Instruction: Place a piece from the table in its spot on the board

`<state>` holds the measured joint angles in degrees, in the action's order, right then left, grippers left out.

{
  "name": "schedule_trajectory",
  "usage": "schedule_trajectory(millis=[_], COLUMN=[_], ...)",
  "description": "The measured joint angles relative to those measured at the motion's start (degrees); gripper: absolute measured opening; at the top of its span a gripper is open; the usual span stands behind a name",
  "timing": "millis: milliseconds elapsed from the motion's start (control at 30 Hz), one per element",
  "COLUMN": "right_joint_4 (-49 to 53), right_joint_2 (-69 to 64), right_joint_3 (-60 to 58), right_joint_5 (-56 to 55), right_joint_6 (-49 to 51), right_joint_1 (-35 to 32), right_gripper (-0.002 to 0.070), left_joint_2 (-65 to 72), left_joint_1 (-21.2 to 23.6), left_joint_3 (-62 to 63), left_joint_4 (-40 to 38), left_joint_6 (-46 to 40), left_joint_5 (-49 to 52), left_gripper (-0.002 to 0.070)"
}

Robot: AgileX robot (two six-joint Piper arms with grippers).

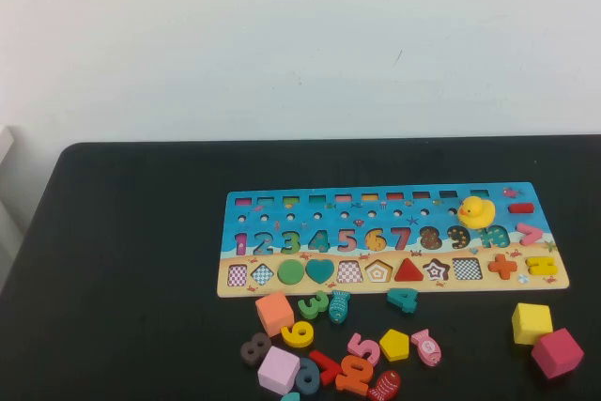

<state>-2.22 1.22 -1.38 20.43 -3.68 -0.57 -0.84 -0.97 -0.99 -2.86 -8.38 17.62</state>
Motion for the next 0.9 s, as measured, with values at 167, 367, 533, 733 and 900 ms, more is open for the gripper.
schedule_trajectory(millis=[167,367,533,733,900], right_joint_4=[0.0,0.0,0.0,-2.3,-16.4], right_joint_2=[0.0,0.0,0.0,0.0,0.0], right_joint_3=[0.0,0.0,0.0,0.0,0.0], right_joint_5=[0.0,0.0,0.0,0.0,0.3], right_joint_6=[0.0,0.0,0.0,0.0,4.9], right_joint_1=[0.0,0.0,0.0,0.0,0.0], right_gripper=[0.0019,0.0019,0.0019,0.0019,0.0019], left_joint_2=[0.0,0.0,0.0,0.0,0.0], left_joint_1=[0.0,0.0,0.0,0.0,0.0], left_joint_3=[0.0,0.0,0.0,0.0,0.0], left_joint_4=[0.0,0.0,0.0,0.0,0.0], left_joint_6=[0.0,0.0,0.0,0.0,0.0], left_joint_5=[0.0,0.0,0.0,0.0,0.0], left_gripper=[-0.0001,-0.0001,-0.0001,-0.0001,-0.0001])
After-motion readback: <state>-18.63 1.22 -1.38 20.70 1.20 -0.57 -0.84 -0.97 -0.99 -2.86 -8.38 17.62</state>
